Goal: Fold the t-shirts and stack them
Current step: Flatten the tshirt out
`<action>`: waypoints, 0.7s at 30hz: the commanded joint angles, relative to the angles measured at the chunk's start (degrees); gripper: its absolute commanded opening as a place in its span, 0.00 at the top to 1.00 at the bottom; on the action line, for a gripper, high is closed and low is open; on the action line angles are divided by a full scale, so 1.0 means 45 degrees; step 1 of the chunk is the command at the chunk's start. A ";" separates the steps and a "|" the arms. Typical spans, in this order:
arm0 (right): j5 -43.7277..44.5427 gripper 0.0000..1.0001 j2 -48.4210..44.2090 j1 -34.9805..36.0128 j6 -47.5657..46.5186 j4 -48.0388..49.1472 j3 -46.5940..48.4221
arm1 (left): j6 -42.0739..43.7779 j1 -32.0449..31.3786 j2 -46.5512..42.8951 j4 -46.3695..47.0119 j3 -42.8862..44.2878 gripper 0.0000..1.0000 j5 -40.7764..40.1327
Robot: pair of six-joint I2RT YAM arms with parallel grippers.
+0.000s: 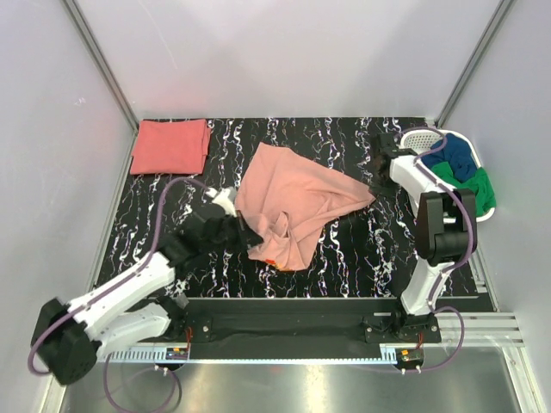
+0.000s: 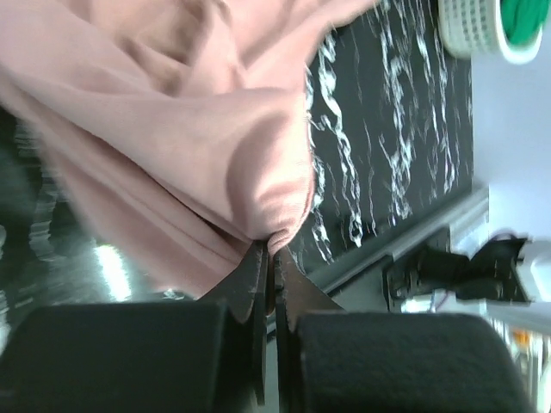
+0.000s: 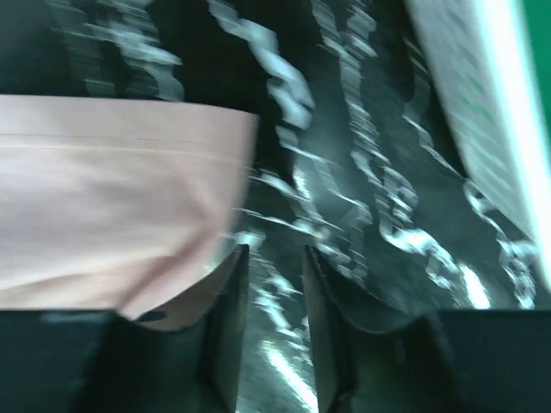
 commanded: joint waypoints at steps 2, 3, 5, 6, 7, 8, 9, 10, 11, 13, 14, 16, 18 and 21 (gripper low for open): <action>0.0444 0.56 -0.1257 -0.0286 0.0366 -0.1480 -0.0274 | -0.0434 -0.1211 0.1667 0.3674 -0.0351 1.00 0.1083; -0.0721 0.53 -0.1975 -0.0247 0.0268 -0.1072 -0.0430 | -0.0279 -0.1330 0.2000 0.4182 -0.0196 1.00 0.1318; -0.2576 0.49 -0.2818 -0.0111 0.0073 -0.0524 -0.0859 | -0.0102 -0.1371 0.3090 0.4808 0.0038 0.98 0.2310; -0.3187 0.48 -0.3557 0.0006 -0.0025 -0.0251 -0.0958 | -0.0024 -0.1351 0.3425 0.4676 0.0272 0.92 0.2529; -0.3812 0.47 -0.3854 0.0413 -0.0122 0.0371 -0.1075 | 0.0441 -0.1332 0.3699 0.4385 0.1009 0.84 0.2628; -0.5288 0.45 -0.4089 0.0649 -0.0413 0.0706 -0.1077 | 0.0697 -0.1293 0.4089 0.3222 0.1423 0.63 0.2475; -0.5922 0.44 -0.4343 0.0961 -0.0552 0.1250 -0.1057 | 0.1183 -0.1273 0.4151 0.2553 0.1833 0.55 0.2241; -0.6353 0.44 -0.4384 0.1254 -0.0669 0.1468 -0.1018 | 0.1323 -0.1176 0.4132 0.1927 0.2204 0.49 0.1929; -0.7189 0.43 -0.4404 0.2050 -0.1057 0.1703 -0.1057 | 0.1441 -0.0847 0.4016 0.1051 0.2575 0.40 0.1443; -0.7975 0.41 -0.4404 0.2680 -0.1450 0.2656 -0.1483 | 0.1539 0.0243 0.3295 0.0343 0.2676 0.34 0.1321; -0.8752 0.41 -0.4365 0.3186 -0.1761 0.2952 -0.1661 | 0.1617 0.0695 0.3021 0.0146 0.2696 0.32 0.1359; -0.9460 0.41 -0.4151 0.3424 -0.1881 0.3831 -0.2244 | 0.1870 0.2078 0.2454 -0.0574 0.2852 0.27 0.1438; -1.0164 0.41 -0.3955 0.3931 -0.2251 0.4378 -0.2501 | 0.2356 0.2825 0.2394 -0.1123 0.3281 0.26 0.1399; -1.0303 0.41 -0.3741 0.5118 -0.3110 0.4401 -0.2698 | 0.2749 0.3745 0.2900 -0.1789 0.3730 0.25 0.1360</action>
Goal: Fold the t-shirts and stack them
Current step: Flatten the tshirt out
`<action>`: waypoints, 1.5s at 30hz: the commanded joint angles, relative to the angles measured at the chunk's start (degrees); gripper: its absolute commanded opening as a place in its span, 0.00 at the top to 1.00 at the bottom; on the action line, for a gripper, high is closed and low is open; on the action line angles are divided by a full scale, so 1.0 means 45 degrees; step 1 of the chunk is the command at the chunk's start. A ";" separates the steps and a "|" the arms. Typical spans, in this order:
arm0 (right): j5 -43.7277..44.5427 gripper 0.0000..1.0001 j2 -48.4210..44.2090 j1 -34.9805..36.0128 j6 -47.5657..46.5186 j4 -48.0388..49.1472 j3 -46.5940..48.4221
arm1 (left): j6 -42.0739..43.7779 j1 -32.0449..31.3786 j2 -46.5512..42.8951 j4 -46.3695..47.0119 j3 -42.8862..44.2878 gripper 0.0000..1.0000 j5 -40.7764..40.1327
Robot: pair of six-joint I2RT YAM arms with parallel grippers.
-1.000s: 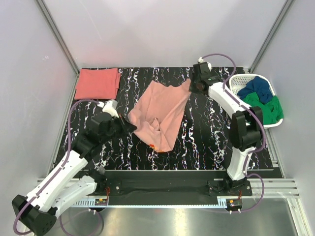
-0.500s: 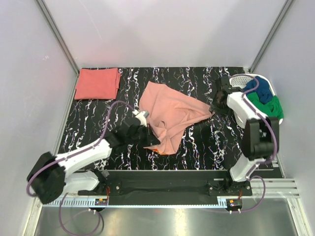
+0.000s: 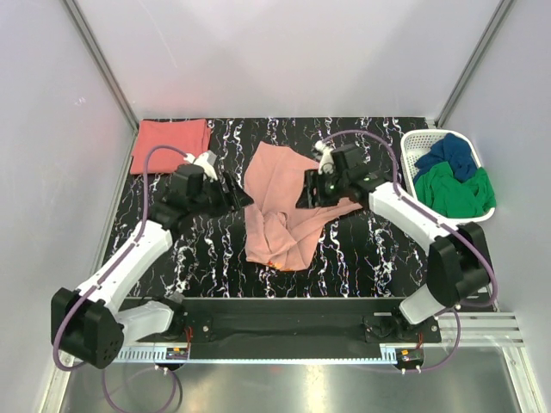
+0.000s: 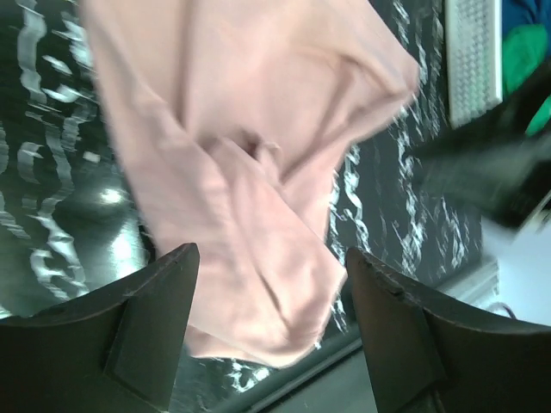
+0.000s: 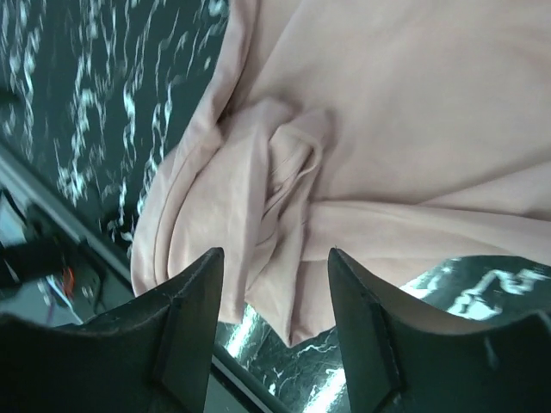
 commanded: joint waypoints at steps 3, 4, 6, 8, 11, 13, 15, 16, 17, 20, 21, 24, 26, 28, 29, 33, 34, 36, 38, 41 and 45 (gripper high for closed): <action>-0.1532 0.41 0.0438 0.1653 -0.1399 0.1009 -0.0327 | 0.0754 0.1179 0.1116 -0.0696 0.0642 0.25 0.0233; -0.1532 0.41 0.0477 0.1733 -0.1398 0.1107 -0.0619 | 0.0657 0.1606 0.1408 -0.0424 0.0720 0.25 0.0408; -0.1532 0.40 0.0497 0.1792 -0.1320 0.1418 -0.0991 | 0.0403 0.1980 0.2248 -0.0227 0.1012 0.26 0.0761; -0.1629 0.40 0.0633 0.1889 -0.1242 0.1576 -0.1324 | 0.0440 0.2079 0.3124 0.0124 0.1733 0.26 0.0394; -0.1611 0.40 0.0828 0.2221 -0.1261 0.1694 -0.1442 | 0.0460 0.2099 0.4781 0.0418 0.3038 0.26 -0.0114; -0.1494 0.40 0.0829 0.2338 -0.1223 0.1694 -0.1558 | 0.0596 0.2099 0.5897 0.0088 0.3997 0.26 -0.0292; -0.1513 0.40 0.0712 0.2456 -0.1125 0.1772 -0.1695 | 0.0907 0.2099 0.7552 -0.0205 0.5559 0.26 -0.0429; -0.1493 0.40 0.0634 0.2476 -0.1106 0.1772 -0.1889 | 0.1064 0.2099 0.8086 -0.0535 0.6086 0.26 -0.0526; -0.1358 0.41 0.0421 0.2534 -0.1125 0.1792 -0.1988 | 0.1278 0.2099 0.8613 -0.0732 0.7329 0.26 -0.0508; -0.1201 0.41 0.0011 0.2554 -0.1066 0.1831 -0.2379 | 0.2060 0.2079 1.0742 -0.1514 0.8997 0.27 -0.0703; -0.1181 0.41 -0.0069 0.2554 -0.1066 0.1734 -0.2437 | 0.2352 0.2099 1.1134 -0.1651 0.9775 0.27 -0.0800; -0.1142 0.42 -0.0381 0.2573 -0.1047 0.1694 -0.2613 | 0.2685 0.2099 1.2307 -0.1945 1.0813 0.28 -0.1132; -0.1355 0.43 -0.0499 0.2573 -0.1008 0.1752 -0.2672 | 0.2823 0.2099 1.2914 -0.1886 1.1148 0.27 -0.1230; -0.1415 0.44 -0.0538 0.2574 -0.0988 0.1695 -0.2633 | 0.2940 0.2079 1.3363 -0.2022 1.1734 0.27 -0.1386; -0.1435 0.44 -0.0577 0.2593 -0.0930 0.1694 -0.2633 | 0.2960 0.2099 1.3771 -0.2081 1.1910 0.27 -0.1406; -0.1357 0.46 -0.0636 0.2632 -0.0793 0.1831 -0.2633 | 0.2902 0.2099 1.4457 -0.1945 1.2399 0.28 -0.0977; -0.1221 0.46 -0.0597 0.2632 -0.0812 0.1831 -0.2633 | 0.2882 0.2099 1.4613 -0.2022 1.2574 0.29 -0.0976; -0.1142 0.45 -0.0558 0.2613 -0.0832 0.1753 -0.2633 | 0.2805 0.2099 1.4926 -0.2120 1.2751 0.30 -0.1113; -0.1122 0.44 -0.0499 0.2632 -0.0793 0.1830 -0.2691 | 0.2785 0.2099 1.5063 -0.2023 1.2829 0.32 -0.1055; -0.1239 0.44 -0.0460 0.2651 -0.0618 0.2142 -0.2828 | 0.2687 0.2099 1.5278 -0.1867 1.2772 0.40 -0.0938; -0.1279 0.44 -0.0265 0.2671 -0.0442 0.2397 -0.2965 | 0.2453 0.2099 1.5318 -0.1399 1.2460 0.63 -0.0236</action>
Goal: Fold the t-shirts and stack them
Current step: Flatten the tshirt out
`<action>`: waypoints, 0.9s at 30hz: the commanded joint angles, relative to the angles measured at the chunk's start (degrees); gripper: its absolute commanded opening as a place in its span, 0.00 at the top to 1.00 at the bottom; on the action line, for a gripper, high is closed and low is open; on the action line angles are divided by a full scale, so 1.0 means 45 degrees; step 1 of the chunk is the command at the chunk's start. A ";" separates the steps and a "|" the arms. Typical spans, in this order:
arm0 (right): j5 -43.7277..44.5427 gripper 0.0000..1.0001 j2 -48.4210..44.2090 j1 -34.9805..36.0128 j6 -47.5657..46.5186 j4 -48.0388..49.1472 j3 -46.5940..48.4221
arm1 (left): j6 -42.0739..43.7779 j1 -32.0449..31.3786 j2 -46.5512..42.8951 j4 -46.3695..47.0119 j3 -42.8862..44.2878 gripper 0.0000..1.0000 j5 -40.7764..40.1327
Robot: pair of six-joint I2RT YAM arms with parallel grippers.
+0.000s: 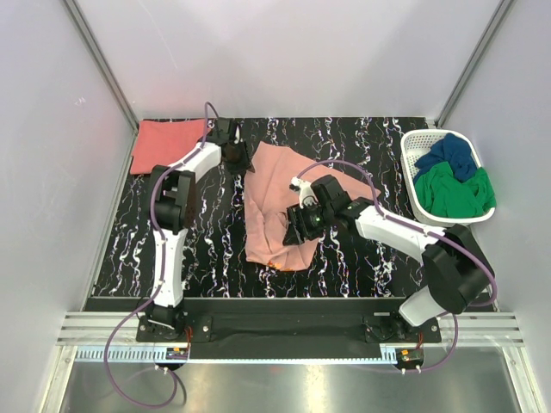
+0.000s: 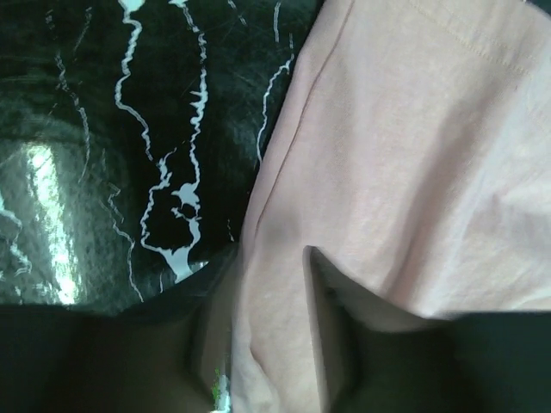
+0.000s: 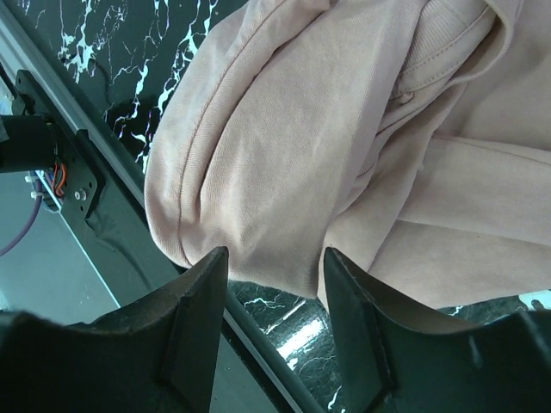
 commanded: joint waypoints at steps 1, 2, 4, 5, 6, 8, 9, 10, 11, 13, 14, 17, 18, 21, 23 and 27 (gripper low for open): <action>0.0081 0.45 -0.0022 0.0179 0.0224 0.0605 -0.0085 | -0.0053 -0.0009 0.0164 0.0559 0.0088 0.69 0.0843; 0.0121 0.46 0.0036 0.0179 0.0224 0.0721 -0.0104 | -0.0131 -0.0009 0.0105 0.0618 0.0029 0.73 0.0981; 0.0276 0.52 0.0076 0.0179 0.0302 0.0916 -0.0202 | -0.0307 -0.0009 -0.0264 0.0929 -0.0263 0.94 0.1428; 0.0354 0.58 0.0095 0.0179 0.0341 0.0937 -0.0183 | -0.0443 -0.0009 -0.0460 0.1066 -0.0399 1.00 0.1586; 0.0491 0.68 0.0115 0.0179 0.0322 0.0802 0.0011 | -0.0522 -0.0009 -0.0694 0.1222 -0.0614 1.00 0.1684; 0.1678 0.93 -0.0196 0.0179 0.0438 0.0064 0.0343 | -0.0775 -0.0009 -0.1591 0.1243 -0.0732 1.00 0.1861; 0.2379 0.99 -0.0352 0.0179 0.0478 -0.0387 0.0886 | -0.0854 -0.0009 -0.1962 0.0992 -0.0733 1.00 0.1784; 0.4281 1.00 -0.0682 0.0160 0.0517 -0.0952 0.1298 | -0.0952 0.0010 -0.2449 0.0835 -0.0617 1.00 0.1358; 0.5345 1.00 -0.0802 0.0160 0.0575 -0.2195 0.1746 | -0.1165 0.0030 -0.3343 0.0640 -0.0519 1.00 0.1044; 0.8693 1.00 -0.1172 0.0121 0.0867 -0.3548 0.3347 | -0.1401 0.0127 -0.4480 0.0190 -0.0247 1.00 0.0188; 0.9720 1.00 -0.1290 0.0101 0.0965 -0.4851 0.3933 | -0.1634 0.0128 -0.5549 0.0015 -0.0109 1.00 -0.0128; 1.3179 1.00 -0.1875 0.0023 0.1181 -0.6537 0.6430 | -0.1985 0.0128 -0.7347 -0.0825 0.0475 1.00 -0.1359; 1.3845 1.00 -0.2032 0.0023 0.1143 -0.6795 0.6825 | -0.2065 0.0128 -0.7743 -0.1175 0.0536 1.00 -0.1729; 1.6323 1.00 -0.2754 0.0004 0.0715 -0.7265 0.8132 | -0.2416 0.0128 -0.9438 -0.1625 0.0323 1.00 -0.2180; 1.6915 1.00 -0.3223 0.0004 0.0343 -0.7596 0.9050 | -0.2553 0.0069 -1.0204 -0.1977 -0.0124 1.00 -0.2415; 1.7172 1.00 -0.3829 0.0004 -0.0012 -0.8630 0.9778 | -0.2612 -0.0360 -1.2352 -0.2078 -0.2147 1.00 -0.2828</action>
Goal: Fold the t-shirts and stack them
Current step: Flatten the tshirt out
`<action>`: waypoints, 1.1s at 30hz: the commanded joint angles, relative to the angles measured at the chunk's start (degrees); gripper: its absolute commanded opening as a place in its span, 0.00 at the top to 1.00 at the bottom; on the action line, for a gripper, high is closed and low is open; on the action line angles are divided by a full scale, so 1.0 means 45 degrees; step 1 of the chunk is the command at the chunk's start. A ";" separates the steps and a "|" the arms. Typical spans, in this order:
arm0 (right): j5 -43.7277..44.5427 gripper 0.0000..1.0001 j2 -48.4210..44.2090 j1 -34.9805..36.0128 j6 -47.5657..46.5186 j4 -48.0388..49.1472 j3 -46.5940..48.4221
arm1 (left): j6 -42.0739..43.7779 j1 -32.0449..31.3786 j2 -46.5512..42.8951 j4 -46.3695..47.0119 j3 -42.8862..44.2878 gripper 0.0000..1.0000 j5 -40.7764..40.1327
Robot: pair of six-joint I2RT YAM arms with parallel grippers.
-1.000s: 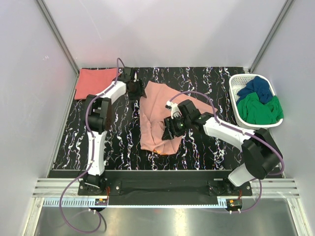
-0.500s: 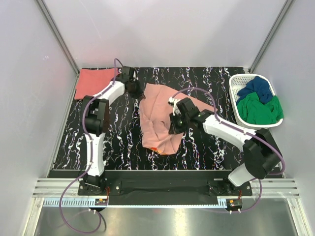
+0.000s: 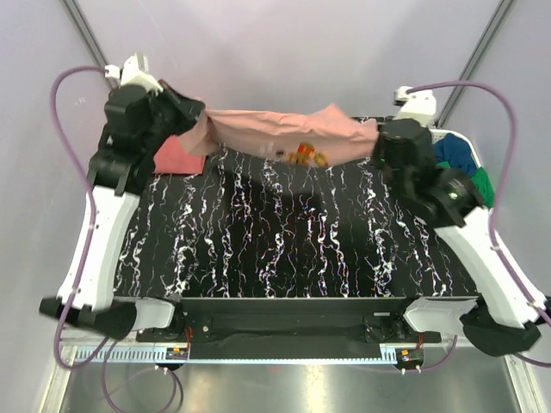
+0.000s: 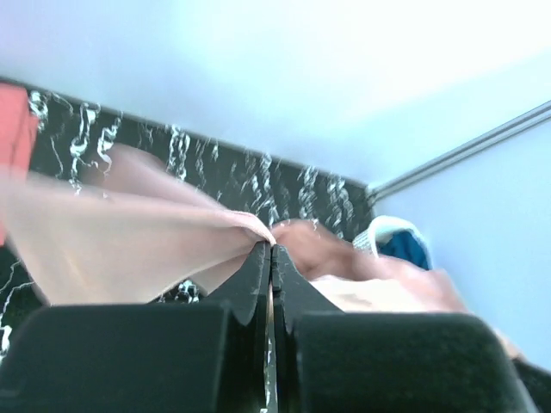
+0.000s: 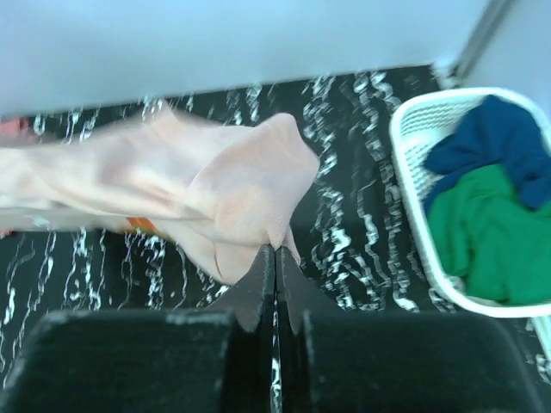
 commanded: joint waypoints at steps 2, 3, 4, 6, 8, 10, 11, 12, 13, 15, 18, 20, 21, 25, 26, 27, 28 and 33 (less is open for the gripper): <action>0.1473 1.00 -0.0844 -0.0055 0.0339 -0.2554 -0.0487 | -0.0772 -0.0739 -0.1994 0.0039 -0.3392 1.00 -0.0456; 0.0717 1.00 -0.1117 -0.0035 0.1291 -0.2867 -0.1133 | -0.1026 -0.0974 -0.2521 0.0625 -0.5973 1.00 0.0396; 0.0149 1.00 -0.1719 -0.0035 0.1822 -0.3083 -0.1855 | -0.1338 -0.1228 -0.3629 0.1191 -0.7217 1.00 0.0772; -0.1217 1.00 -0.2385 -0.0035 0.3206 -0.3203 -0.4353 | -0.2353 -0.2592 -0.4592 0.2929 -0.9971 1.00 0.1243; -0.3152 1.00 -0.3614 -0.0035 0.4416 -0.2385 -0.7078 | -0.3271 -0.3976 -0.5432 0.3945 -1.3391 1.00 0.0469; -0.3507 0.99 -0.3853 -0.0035 0.5320 -0.1876 -0.9134 | -0.3683 -0.4393 -0.5380 0.4593 -1.5701 1.00 0.0502; -0.3818 0.98 -0.3873 -0.0055 0.6271 -0.1797 -0.9650 | -0.3684 -0.4394 -0.5282 0.4460 -1.6054 1.00 0.0560; -0.3918 0.97 -0.3835 -0.0035 0.6783 -0.1564 -1.0409 | -0.3530 -0.4433 -0.5223 0.4285 -1.6483 1.00 0.0426; -0.4074 0.94 -0.3795 -0.0035 0.7214 -0.1369 -1.0745 | -0.3490 -0.4550 -0.5319 0.4012 -1.6603 1.00 0.0212; -0.4504 0.84 -0.3504 -0.0055 0.8114 -0.0551 -1.1274 | -0.3237 -0.4590 -0.5514 0.4029 -1.6741 1.00 -0.0005; -0.4350 0.64 -0.2548 -0.0055 0.8509 -0.0333 -1.0907 | -0.2945 -0.4590 -0.5651 0.3463 -1.6371 0.84 -0.0221; -0.3516 0.56 -0.1672 -0.0055 0.8312 -0.0545 -0.9951 | -0.2786 -0.4590 -0.5690 0.3132 -1.6078 0.54 -0.0646; -0.3316 0.55 -0.1415 -0.0074 0.8235 -0.0488 -0.9677 | -0.2747 -0.4590 -0.5691 0.2918 -1.5980 0.46 -0.0863; -0.3838 0.56 -0.0146 -0.0094 0.6969 0.0896 -0.8875 | -0.2571 -0.4570 -0.5788 0.2059 -1.5668 0.27 -0.1566; -0.4034 0.56 0.0495 -0.0171 0.7022 0.1015 -0.8738 | -0.2571 -0.4570 -0.5827 0.1882 -1.5570 0.27 -0.2109; -0.4036 0.56 0.0830 -0.0191 0.7178 0.0784 -0.8408 | -0.2668 -0.4532 -0.5924 0.1648 -1.5589 0.26 -0.2327; -0.4075 0.56 0.1162 -0.0211 0.7566 0.0685 -0.8269 | -0.2727 -0.4357 -0.6002 0.1453 -1.5627 0.25 -0.2426; -0.4271 0.53 0.3057 -0.0483 0.9792 -0.0307 -0.7528 | -0.3488 -0.3108 -0.6842 0.1723 -1.6777 0.18 -0.1823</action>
